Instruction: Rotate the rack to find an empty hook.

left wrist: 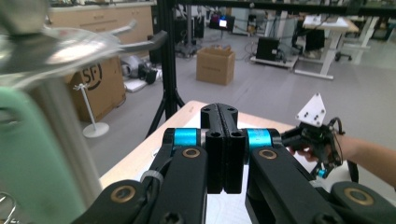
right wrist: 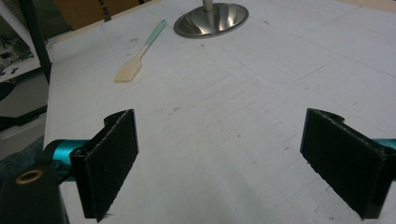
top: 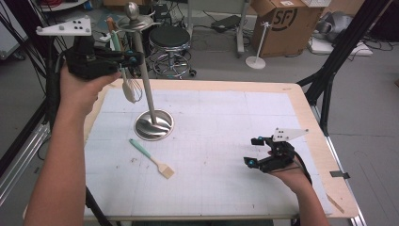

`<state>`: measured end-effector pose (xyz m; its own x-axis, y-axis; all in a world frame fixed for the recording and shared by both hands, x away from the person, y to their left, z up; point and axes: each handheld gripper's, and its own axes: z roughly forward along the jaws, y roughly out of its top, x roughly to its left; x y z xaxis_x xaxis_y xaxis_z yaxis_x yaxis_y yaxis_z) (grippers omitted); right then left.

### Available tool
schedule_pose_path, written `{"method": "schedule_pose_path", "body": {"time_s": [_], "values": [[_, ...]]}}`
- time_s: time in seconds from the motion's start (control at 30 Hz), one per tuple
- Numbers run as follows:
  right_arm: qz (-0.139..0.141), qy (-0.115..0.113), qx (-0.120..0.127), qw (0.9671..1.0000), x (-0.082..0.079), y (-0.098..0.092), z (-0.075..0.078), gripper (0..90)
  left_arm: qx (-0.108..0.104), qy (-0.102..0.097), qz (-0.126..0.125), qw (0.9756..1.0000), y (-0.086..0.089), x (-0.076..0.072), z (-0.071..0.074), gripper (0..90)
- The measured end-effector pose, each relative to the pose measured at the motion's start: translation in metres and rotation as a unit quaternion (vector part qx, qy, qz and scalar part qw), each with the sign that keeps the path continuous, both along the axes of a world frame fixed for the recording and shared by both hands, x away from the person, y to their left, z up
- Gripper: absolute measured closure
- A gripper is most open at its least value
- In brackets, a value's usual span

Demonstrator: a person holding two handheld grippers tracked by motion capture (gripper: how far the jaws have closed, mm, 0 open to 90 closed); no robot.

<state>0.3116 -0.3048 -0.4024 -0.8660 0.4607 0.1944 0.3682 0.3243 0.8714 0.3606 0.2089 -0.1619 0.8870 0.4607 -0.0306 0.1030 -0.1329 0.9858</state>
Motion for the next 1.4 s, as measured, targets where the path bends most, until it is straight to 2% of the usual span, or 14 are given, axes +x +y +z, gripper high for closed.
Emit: {"method": "schedule_pose_path", "body": {"time_s": [0.27, 0.4, 0.47, 0.67, 0.73, 0.9, 1.0, 1.07, 1.4], "values": [[0.0, 0.004, -0.004, 1.0, 0.0, 0.001, -0.001, 11.2, -0.011, -0.016, 0.022, 0.9996, 0.017, 0.003, 0.011, 89.7], [0.001, 0.003, -0.005, 1.0, 0.0, 0.001, -0.001, 11.2, -0.011, -0.022, 0.016, 0.9996, 0.022, 0.005, 0.017, 89.8], [0.0, 0.004, -0.004, 1.0, 0.0, 0.001, -0.001, 11.1, -0.024, -0.018, 0.008, 0.9995, 0.027, 0.007, 0.017, 89.8], [-0.002, 0.002, -0.003, 1.0, 0.0, 0.0, -0.001, 11.1, -0.027, -0.014, 0.024, 0.9993, 0.038, 0.012, 0.015, 89.8], [-0.001, 0.002, -0.003, 1.0, 0.0, 0.001, -0.002, 11.2, -0.032, -0.015, 0.039, 0.9986, 0.041, 0.012, 0.014, 89.8], [0.0, 0.002, -0.005, 1.0, 0.0, 0.001, -0.002, 11.2, -0.038, -0.014, 0.058, 0.9975, 0.047, 0.015, 0.013, 89.8], [-0.001, 0.004, -0.004, 1.0, 0.0, 0.001, -0.002, 11.1, -0.042, -0.02, 0.074, 0.9962, 0.049, 0.015, 0.012, 89.8], [-0.002, 0.002, -0.002, 1.0, 0.0, 0.001, -0.002, 11.1, -0.055, -0.02, 0.075, 0.9955, 0.052, 0.017, 0.012, 89.8], [-0.003, 0.001, -0.006, 1.0, 0.001, -0.002, -0.003, 11.2, -0.059, -0.013, 0.119, 0.991, 0.06, 0.026, 0.008, 89.9]]}}
